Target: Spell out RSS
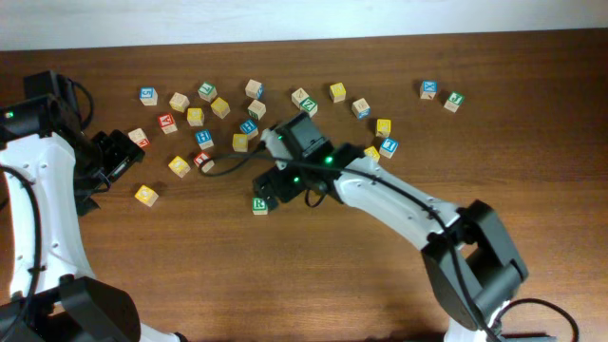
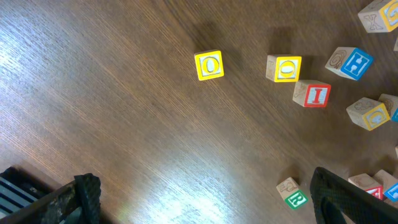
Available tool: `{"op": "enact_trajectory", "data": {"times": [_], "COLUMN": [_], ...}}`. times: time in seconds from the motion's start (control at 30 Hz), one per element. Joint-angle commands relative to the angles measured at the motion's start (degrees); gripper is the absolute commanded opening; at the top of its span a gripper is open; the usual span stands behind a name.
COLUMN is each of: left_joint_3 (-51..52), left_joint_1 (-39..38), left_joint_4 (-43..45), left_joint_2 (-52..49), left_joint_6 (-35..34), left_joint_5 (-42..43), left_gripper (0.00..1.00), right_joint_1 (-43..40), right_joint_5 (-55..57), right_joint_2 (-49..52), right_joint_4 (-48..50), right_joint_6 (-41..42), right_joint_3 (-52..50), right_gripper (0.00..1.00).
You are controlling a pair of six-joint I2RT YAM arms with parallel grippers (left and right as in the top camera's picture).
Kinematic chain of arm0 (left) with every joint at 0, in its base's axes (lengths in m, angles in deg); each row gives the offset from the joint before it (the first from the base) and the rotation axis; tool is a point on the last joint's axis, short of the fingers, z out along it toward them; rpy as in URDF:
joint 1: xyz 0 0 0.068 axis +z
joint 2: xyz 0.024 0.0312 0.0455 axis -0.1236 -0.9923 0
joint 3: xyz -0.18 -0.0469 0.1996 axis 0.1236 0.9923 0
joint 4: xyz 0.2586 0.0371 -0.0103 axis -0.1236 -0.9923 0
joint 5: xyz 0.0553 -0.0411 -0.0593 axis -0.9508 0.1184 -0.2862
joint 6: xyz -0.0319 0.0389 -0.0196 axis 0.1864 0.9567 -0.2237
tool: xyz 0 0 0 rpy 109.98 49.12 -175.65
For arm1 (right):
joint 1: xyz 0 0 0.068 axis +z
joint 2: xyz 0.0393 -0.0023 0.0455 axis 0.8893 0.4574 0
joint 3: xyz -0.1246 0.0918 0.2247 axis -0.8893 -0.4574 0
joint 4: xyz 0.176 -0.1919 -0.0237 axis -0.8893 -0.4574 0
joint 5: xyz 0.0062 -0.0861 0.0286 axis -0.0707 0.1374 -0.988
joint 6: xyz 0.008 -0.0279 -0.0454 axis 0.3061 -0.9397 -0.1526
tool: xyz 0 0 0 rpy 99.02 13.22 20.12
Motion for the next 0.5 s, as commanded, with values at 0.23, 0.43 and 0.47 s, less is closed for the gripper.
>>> {"op": "enact_trajectory", "data": {"times": [0.23, 0.43, 0.47], "left_joint_3": [0.2, 0.2, 0.2], "left_joint_1": [0.0, 0.0, 0.0], "left_joint_4": [0.1, 0.1, 0.1], "left_joint_2": [0.3, 0.3, 0.3], "left_joint_6": [-0.6, -0.6, -0.6], "left_joint_5": [0.0, 0.0, 0.0], "left_gripper": [0.99, 0.99, 0.99], "right_joint_1": [-13.9, -27.7, -28.1], "right_joint_5": [19.4, 16.0, 12.7], "right_joint_2": [-1.4, -1.3, -1.3], "right_joint_4": [-5.9, -7.9, -8.2], "right_joint_6": [12.3, 12.3, 12.3], "right_joint_3": [5.2, 5.9, 5.9], "right_gripper": [0.99, 0.98, 0.98]}}
